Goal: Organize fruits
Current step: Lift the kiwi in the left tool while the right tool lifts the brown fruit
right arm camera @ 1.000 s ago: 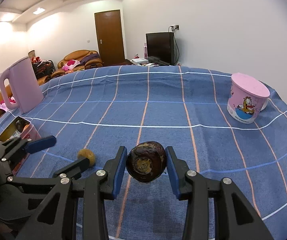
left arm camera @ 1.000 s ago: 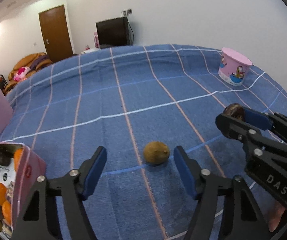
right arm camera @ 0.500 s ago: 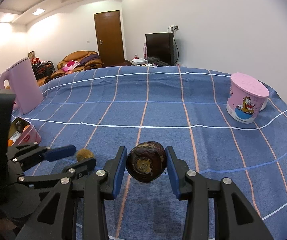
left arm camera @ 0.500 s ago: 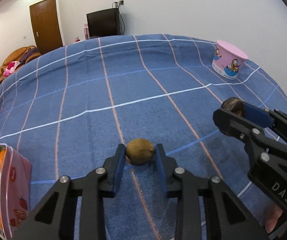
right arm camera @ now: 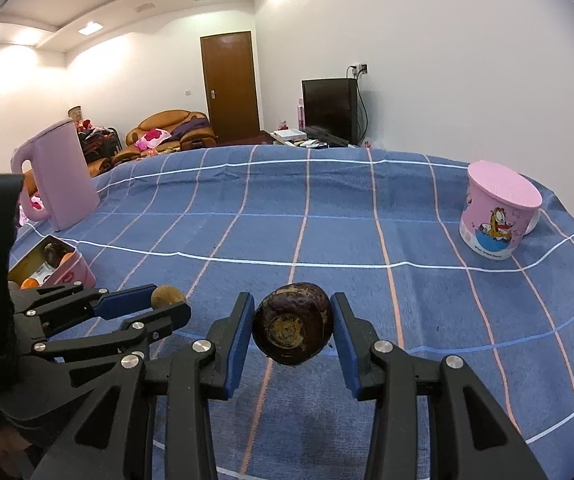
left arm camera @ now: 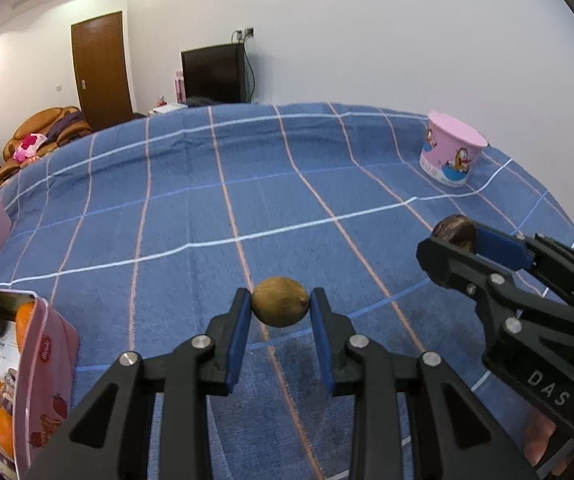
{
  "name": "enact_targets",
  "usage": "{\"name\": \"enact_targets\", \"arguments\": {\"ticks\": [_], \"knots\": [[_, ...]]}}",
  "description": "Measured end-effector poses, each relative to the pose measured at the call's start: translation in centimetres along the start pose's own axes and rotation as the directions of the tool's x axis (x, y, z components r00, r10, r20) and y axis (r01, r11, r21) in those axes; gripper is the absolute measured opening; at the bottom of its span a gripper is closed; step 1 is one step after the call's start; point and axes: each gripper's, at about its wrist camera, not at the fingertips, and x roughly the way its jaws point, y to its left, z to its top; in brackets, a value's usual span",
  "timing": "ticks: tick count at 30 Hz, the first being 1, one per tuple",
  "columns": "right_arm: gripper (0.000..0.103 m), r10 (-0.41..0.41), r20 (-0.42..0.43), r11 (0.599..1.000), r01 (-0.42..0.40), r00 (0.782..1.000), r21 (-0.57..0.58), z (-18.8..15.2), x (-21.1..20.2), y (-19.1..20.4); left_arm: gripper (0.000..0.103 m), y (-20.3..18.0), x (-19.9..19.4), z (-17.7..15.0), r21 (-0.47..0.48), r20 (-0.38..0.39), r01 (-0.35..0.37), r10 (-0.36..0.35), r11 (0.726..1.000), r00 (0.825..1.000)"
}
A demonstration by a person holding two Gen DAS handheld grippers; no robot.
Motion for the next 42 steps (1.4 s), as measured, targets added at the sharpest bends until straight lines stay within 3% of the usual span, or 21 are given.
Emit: {"name": "enact_targets", "arguments": {"ticks": [21, 42], "knots": [[0.041, 0.016, 0.07, 1.0, -0.015, 0.997, -0.014, 0.0, -1.3, 0.4, 0.032, -0.3, -2.6, -0.3, 0.012, 0.132, -0.079, 0.077, 0.997, 0.988], [0.041, 0.008, 0.141, 1.0, -0.004, 0.99, -0.027, -0.1, -2.6, 0.6, 0.032, -0.1, -4.4, -0.8, -0.005, 0.217, -0.119, 0.117, 0.993, 0.969]]}}
